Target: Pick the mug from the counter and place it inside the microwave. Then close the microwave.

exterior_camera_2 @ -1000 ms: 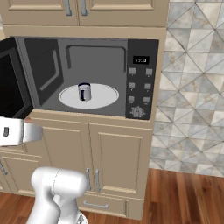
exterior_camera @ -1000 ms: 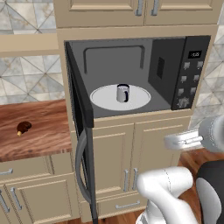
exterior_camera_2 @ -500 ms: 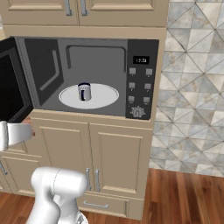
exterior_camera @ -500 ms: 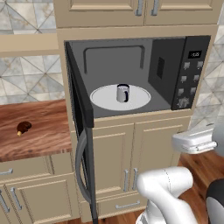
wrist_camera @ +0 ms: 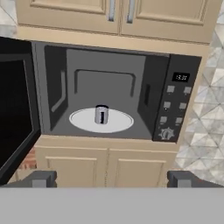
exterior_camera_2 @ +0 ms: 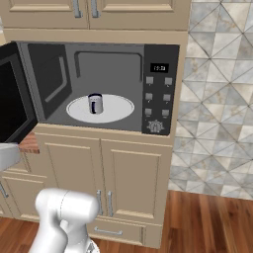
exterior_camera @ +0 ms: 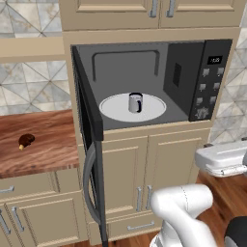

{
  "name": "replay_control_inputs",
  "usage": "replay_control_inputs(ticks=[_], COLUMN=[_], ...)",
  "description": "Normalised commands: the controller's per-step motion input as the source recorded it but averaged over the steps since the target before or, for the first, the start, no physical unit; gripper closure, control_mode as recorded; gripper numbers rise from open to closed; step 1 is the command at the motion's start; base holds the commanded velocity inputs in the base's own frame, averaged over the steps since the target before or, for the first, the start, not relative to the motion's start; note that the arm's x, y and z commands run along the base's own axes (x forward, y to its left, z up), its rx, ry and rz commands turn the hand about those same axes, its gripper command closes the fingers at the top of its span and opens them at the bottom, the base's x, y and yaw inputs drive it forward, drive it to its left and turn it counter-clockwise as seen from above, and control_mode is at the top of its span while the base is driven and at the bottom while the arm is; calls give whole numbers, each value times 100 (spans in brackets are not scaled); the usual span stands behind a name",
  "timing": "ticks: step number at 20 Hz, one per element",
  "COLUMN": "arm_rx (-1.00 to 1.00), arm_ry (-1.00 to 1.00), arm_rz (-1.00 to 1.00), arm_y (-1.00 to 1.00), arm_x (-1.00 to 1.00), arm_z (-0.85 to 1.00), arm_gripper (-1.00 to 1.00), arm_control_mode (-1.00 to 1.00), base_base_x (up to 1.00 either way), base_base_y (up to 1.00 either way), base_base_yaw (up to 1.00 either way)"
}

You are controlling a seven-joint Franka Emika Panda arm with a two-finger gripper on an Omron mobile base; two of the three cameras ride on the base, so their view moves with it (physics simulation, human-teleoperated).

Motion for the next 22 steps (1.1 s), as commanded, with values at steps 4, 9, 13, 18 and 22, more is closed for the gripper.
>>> replay_control_inputs(ticks=[4, 9, 13, 18, 22], arm_rx=[0, 0, 0, 0, 0], arm_ry=[-3, 0, 0, -1, -7], arm_rz=[-25, -28, -27, -28, -23], arm_y=[0, -1, -6, -13, -13], arm_x=[-33, -41, -44, -46, -46], arm_z=[0, 0, 0, 0, 0], arm_gripper=[-100, -100, -100, -100, -100], arm_control_mode=[-100, -100, -100, -100, -100], base_base_x=[0, 0, 0, 0, 0], base_base_y=[0, 0, 0, 0, 0], base_base_yaw=[0, 0, 0, 0, 0])
